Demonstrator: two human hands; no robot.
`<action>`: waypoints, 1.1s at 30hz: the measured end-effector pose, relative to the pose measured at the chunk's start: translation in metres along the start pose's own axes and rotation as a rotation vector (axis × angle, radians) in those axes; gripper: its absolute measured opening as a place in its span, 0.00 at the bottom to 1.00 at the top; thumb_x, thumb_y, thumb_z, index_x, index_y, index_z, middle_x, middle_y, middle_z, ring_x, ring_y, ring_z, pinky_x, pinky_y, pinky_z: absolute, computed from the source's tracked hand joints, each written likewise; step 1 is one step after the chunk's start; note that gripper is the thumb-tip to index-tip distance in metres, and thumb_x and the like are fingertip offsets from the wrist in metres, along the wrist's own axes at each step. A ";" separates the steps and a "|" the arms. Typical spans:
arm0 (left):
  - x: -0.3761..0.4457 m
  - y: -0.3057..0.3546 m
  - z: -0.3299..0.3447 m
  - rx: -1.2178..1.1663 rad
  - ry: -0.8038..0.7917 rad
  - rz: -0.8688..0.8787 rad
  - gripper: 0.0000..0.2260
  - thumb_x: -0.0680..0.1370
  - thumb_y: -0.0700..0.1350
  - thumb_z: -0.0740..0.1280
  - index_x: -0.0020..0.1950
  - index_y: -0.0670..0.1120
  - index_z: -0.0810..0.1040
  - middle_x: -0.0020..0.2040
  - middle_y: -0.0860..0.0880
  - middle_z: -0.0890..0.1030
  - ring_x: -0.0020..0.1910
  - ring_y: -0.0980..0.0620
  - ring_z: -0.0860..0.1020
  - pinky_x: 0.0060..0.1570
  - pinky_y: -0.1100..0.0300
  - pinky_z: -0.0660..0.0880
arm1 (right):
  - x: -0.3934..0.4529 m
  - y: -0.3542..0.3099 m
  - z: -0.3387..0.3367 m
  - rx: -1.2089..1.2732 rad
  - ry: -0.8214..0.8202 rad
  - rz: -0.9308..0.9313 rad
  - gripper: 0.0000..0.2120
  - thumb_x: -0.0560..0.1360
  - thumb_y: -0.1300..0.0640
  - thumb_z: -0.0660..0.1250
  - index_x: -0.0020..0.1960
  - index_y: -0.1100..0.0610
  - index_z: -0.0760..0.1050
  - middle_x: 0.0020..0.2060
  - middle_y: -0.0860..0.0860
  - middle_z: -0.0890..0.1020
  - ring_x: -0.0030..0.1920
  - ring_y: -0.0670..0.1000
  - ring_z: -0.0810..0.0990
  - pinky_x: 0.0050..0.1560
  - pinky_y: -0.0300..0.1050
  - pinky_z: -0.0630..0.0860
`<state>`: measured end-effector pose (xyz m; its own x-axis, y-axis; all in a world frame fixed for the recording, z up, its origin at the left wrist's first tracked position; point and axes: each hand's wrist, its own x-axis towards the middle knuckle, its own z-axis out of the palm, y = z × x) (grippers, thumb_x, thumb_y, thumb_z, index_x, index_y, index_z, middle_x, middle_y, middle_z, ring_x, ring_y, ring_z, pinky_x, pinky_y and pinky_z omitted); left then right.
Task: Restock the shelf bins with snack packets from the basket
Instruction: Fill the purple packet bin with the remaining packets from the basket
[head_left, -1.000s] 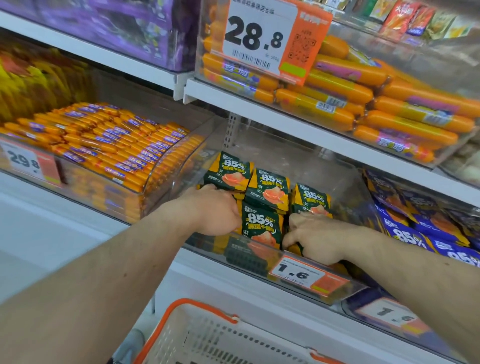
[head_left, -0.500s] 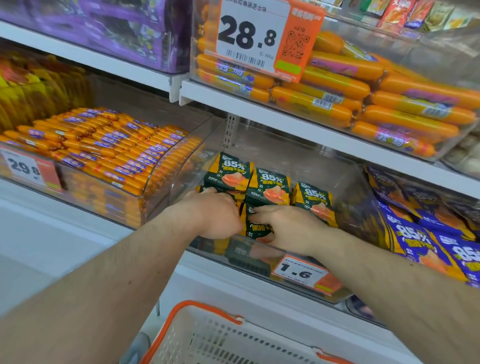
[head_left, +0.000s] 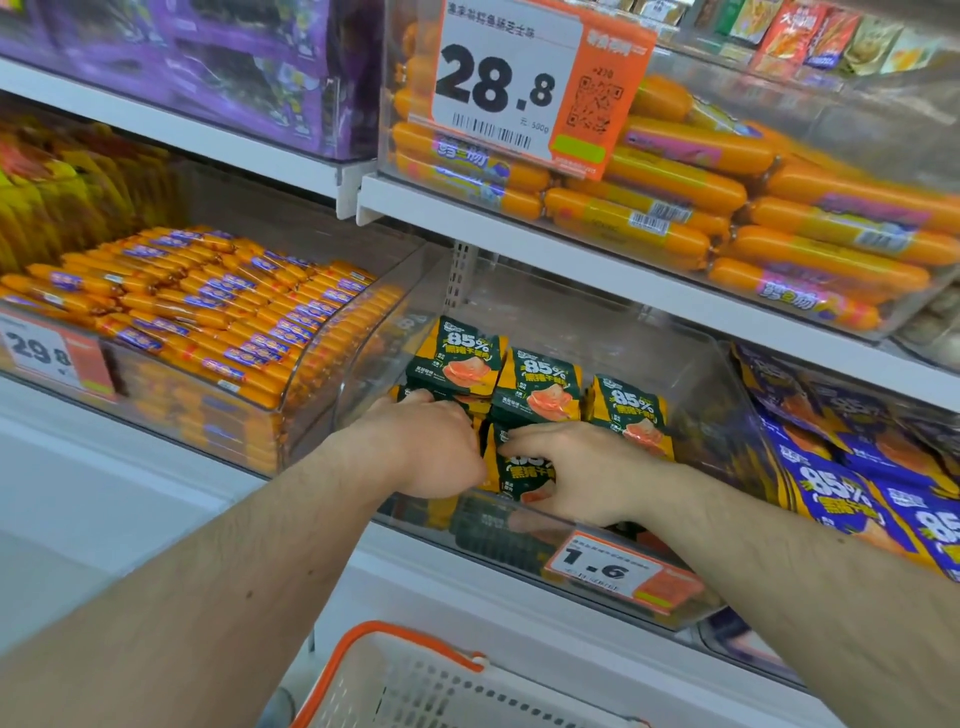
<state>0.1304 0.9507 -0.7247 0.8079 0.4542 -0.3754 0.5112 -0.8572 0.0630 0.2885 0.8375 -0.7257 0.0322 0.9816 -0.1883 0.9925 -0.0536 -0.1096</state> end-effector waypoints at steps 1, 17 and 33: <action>0.000 0.000 0.000 -0.009 0.004 -0.011 0.31 0.67 0.57 0.47 0.65 0.54 0.75 0.73 0.50 0.66 0.74 0.44 0.58 0.68 0.36 0.57 | 0.002 0.000 0.001 0.006 -0.006 0.000 0.37 0.70 0.37 0.72 0.74 0.51 0.68 0.71 0.44 0.71 0.68 0.47 0.72 0.65 0.48 0.73; 0.070 -0.015 -0.047 -0.164 0.274 -0.207 0.29 0.82 0.53 0.54 0.80 0.45 0.50 0.80 0.44 0.47 0.78 0.41 0.46 0.74 0.43 0.53 | 0.077 0.037 -0.003 -0.031 -0.002 0.422 0.29 0.83 0.42 0.51 0.80 0.50 0.51 0.80 0.51 0.50 0.79 0.54 0.49 0.77 0.55 0.50; 0.080 -0.016 -0.037 -0.165 0.251 -0.113 0.31 0.82 0.59 0.52 0.80 0.47 0.49 0.80 0.45 0.39 0.78 0.45 0.38 0.77 0.46 0.41 | 0.028 -0.003 -0.017 -0.006 0.231 0.563 0.16 0.80 0.45 0.56 0.60 0.50 0.75 0.55 0.53 0.80 0.55 0.57 0.79 0.53 0.48 0.76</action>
<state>0.1975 1.0097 -0.7216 0.7799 0.6076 -0.1503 0.6259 -0.7561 0.1912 0.2885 0.8684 -0.7140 0.5762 0.8173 0.0010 0.8163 -0.5755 -0.0491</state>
